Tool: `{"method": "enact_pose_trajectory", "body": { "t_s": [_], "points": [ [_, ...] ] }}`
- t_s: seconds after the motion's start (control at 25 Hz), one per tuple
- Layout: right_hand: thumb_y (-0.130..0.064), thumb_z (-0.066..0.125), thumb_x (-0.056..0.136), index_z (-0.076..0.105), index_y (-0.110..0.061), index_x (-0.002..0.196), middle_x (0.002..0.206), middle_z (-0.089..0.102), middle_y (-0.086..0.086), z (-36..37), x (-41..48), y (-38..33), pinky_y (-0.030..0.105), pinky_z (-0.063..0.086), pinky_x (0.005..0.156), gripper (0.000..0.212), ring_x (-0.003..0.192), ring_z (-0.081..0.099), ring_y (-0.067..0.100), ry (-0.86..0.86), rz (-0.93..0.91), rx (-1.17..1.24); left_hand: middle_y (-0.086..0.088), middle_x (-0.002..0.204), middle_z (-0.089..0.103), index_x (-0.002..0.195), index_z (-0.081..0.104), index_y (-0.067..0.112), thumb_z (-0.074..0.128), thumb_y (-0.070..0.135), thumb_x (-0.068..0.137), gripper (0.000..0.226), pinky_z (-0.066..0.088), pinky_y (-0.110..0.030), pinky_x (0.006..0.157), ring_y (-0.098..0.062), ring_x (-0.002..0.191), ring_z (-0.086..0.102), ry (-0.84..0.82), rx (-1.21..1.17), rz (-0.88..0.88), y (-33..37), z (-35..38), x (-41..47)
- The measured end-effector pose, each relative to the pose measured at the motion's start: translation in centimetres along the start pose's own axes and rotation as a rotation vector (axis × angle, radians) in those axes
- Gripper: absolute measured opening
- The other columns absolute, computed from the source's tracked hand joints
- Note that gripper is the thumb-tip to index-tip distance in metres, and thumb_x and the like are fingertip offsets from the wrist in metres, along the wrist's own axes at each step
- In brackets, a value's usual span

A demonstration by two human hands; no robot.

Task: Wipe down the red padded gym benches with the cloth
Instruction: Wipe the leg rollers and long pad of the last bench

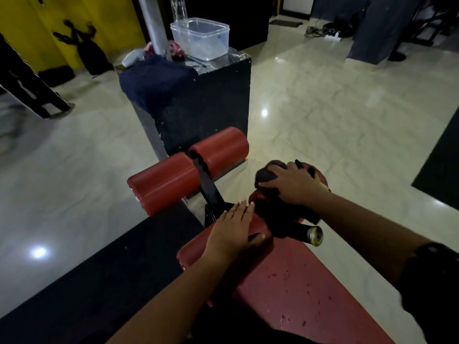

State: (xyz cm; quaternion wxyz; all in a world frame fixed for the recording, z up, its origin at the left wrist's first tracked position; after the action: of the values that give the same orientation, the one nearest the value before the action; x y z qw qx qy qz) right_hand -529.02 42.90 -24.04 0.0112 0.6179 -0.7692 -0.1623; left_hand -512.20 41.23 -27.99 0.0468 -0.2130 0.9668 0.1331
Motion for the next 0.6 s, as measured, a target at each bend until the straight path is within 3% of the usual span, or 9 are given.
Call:
{"method": "enact_pose_trajectory", "body": {
  "t_s": [0.08,0.2,0.28,0.36,0.48,0.6],
  "points": [
    [-0.031,0.053,0.090,0.029,-0.054,0.144,0.154,0.026,0.001,2.2,-3.9,1.4,0.042,0.047,0.076,0.063,0.121,0.042,0.042,0.162,0.002,0.053,-0.003,0.166,-0.002,0.158,-0.002,0.021,0.032,0.065,0.095,0.085,0.002,-0.036,0.121,-0.017,0.152,-0.001,0.008,-0.038,0.002,0.0,0.1,0.1],
    [-0.031,0.060,0.084,0.032,-0.040,0.148,0.146,0.048,0.009,7.6,-9.6,1.9,0.054,0.039,0.096,0.070,0.134,0.041,0.036,0.383,0.037,0.138,-0.002,0.166,-0.002,0.158,-0.003,0.021,0.035,0.062,0.096,0.084,0.004,-0.037,0.122,-0.016,0.152,-0.002,0.029,-0.046,0.010,-0.2,0.1,0.1],
    [-0.022,0.068,0.072,0.030,-0.037,0.150,0.139,0.054,0.013,11.0,-12.0,1.4,0.053,0.038,0.095,0.088,0.135,0.040,0.035,0.408,0.143,0.176,-0.002,0.166,-0.002,0.158,-0.004,0.020,0.034,0.063,0.096,0.084,0.006,-0.038,0.123,-0.016,0.152,-0.002,0.033,-0.032,0.021,-0.3,0.3,0.2],
    [-0.011,0.076,0.063,0.032,-0.044,0.147,0.141,0.049,0.015,12.0,-12.9,2.3,0.053,0.045,0.083,0.100,0.116,0.050,0.048,0.362,0.339,0.283,-0.002,0.166,-0.002,0.158,-0.004,0.021,0.034,0.063,0.096,0.084,0.006,-0.037,0.123,-0.016,0.152,-0.002,0.025,-0.023,0.024,-0.3,0.3,0.3],
    [-0.006,0.083,0.063,0.058,-0.037,0.132,0.139,0.052,0.015,8.4,-10.7,4.9,0.051,0.051,0.073,0.079,0.095,0.053,0.050,0.445,0.484,0.373,-0.002,0.166,-0.001,0.158,-0.003,0.021,0.037,0.062,0.095,0.085,0.005,-0.036,0.122,-0.016,0.152,-0.002,0.020,-0.036,0.024,-0.3,0.2,0.4],
    [-0.025,0.067,0.083,0.053,-0.048,0.134,0.144,0.046,0.000,2.6,-5.2,5.1,0.043,0.051,0.077,0.058,0.107,0.047,0.041,0.296,0.332,0.205,-0.001,0.166,-0.001,0.158,-0.002,0.023,0.038,0.063,0.094,0.086,0.004,-0.036,0.122,-0.015,0.152,-0.002,0.016,-0.032,0.005,-0.3,0.2,0.6]
  ]
}}
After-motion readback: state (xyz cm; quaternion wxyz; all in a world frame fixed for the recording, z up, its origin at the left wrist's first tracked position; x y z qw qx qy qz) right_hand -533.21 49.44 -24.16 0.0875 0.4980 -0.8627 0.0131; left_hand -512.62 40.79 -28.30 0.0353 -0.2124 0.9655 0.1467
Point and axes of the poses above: each hand's wrist, its own x-axis towards the middle knuckle, its own z-axis out of the palm, y = z × x, the point moved 8 cm from there along x, towards the middle knuckle
